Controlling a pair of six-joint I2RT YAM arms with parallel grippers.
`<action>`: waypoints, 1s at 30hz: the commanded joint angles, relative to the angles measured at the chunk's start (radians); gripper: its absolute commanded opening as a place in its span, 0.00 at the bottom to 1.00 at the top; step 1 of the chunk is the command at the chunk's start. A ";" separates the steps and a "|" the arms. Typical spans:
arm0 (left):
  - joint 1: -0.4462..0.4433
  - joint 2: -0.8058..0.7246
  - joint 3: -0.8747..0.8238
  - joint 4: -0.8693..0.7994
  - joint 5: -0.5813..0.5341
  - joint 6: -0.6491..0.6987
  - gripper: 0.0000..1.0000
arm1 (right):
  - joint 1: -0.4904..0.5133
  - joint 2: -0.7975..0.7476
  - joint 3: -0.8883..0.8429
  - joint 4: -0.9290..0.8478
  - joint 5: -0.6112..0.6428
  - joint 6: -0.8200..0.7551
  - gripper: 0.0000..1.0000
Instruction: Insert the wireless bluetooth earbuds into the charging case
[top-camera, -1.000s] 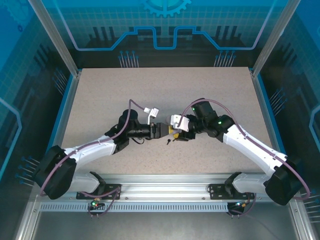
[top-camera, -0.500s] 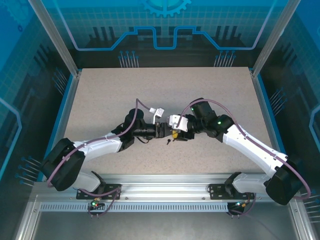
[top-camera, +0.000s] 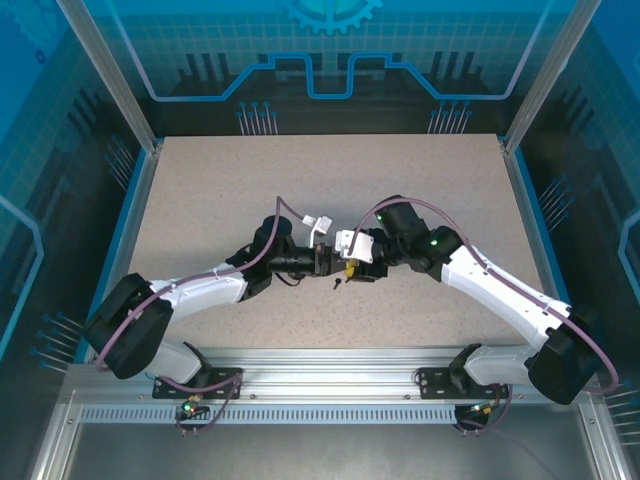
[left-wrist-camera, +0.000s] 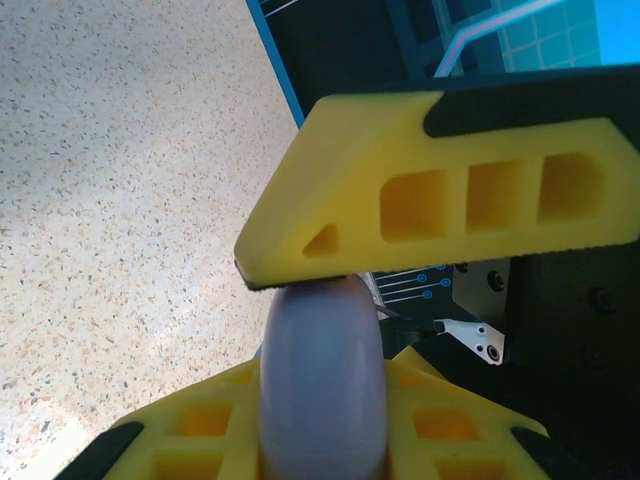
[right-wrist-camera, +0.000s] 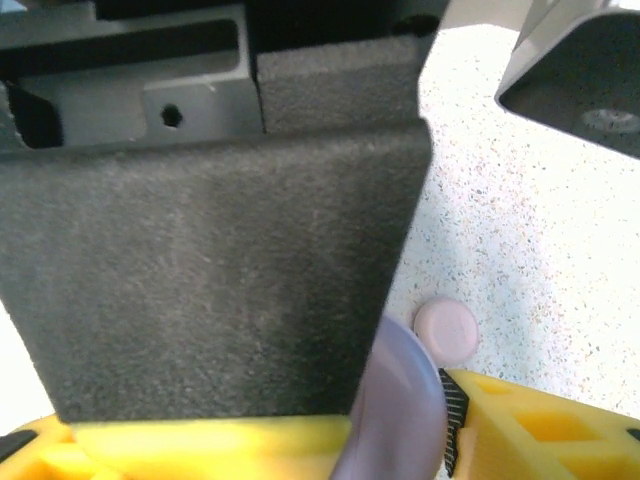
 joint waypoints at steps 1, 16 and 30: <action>-0.013 -0.046 0.028 -0.011 0.002 0.075 0.17 | -0.011 -0.037 0.019 -0.006 -0.006 0.022 0.70; -0.016 -0.194 0.003 0.022 -0.092 0.649 0.09 | -0.131 -0.450 -0.226 0.210 -0.211 0.294 1.00; -0.063 -0.213 0.006 0.060 -0.089 1.011 0.02 | -0.134 -0.445 -0.173 0.293 -0.190 0.411 0.95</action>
